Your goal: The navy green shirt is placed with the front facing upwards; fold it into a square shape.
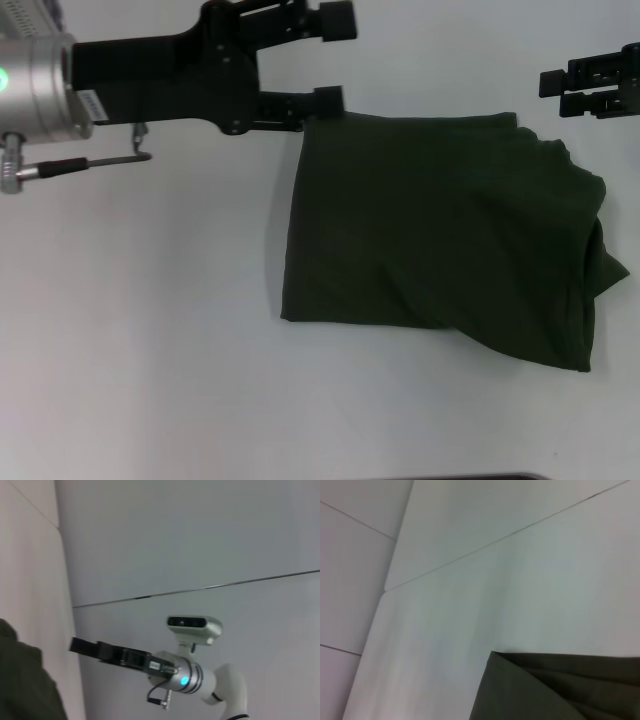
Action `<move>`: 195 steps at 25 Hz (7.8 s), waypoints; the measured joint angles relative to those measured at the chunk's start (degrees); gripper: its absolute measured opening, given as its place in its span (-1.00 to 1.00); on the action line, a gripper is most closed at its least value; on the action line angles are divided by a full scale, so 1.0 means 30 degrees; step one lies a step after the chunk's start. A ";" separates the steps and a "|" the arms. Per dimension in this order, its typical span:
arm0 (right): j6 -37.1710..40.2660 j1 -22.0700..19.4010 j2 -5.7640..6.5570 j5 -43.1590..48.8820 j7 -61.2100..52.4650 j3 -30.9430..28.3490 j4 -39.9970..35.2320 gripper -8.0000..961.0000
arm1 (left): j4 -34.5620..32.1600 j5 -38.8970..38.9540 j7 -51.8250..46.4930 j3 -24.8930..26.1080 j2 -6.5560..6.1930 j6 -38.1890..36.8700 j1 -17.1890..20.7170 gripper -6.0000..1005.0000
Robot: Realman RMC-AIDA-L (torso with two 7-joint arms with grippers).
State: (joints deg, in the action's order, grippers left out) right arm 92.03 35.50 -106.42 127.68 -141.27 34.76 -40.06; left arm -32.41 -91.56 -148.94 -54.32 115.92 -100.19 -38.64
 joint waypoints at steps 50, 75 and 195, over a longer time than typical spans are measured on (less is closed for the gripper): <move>-0.0539 0.0005 -0.0751 0.4605 -0.0859 -0.0390 -0.0076 -0.51 | -0.0050 -0.1121 0.0905 0.3106 -0.1907 0.0600 0.1985 0.82; -0.1969 0.0276 -0.1006 0.1714 -0.0483 -0.0603 -0.1294 -0.81 | -0.0037 -0.1356 0.0986 0.3109 -0.1821 0.0712 0.1930 0.81; 0.0473 0.1118 -0.0905 0.0764 -0.0078 0.0958 -0.1464 -0.54 | -0.0197 -0.1399 0.1659 0.3790 -0.1893 -0.0151 0.2359 0.78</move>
State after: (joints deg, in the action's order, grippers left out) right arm 93.45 38.85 -109.14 129.98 -141.50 37.64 -44.45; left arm -33.00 -95.76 -143.96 -42.95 110.24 -100.64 -31.57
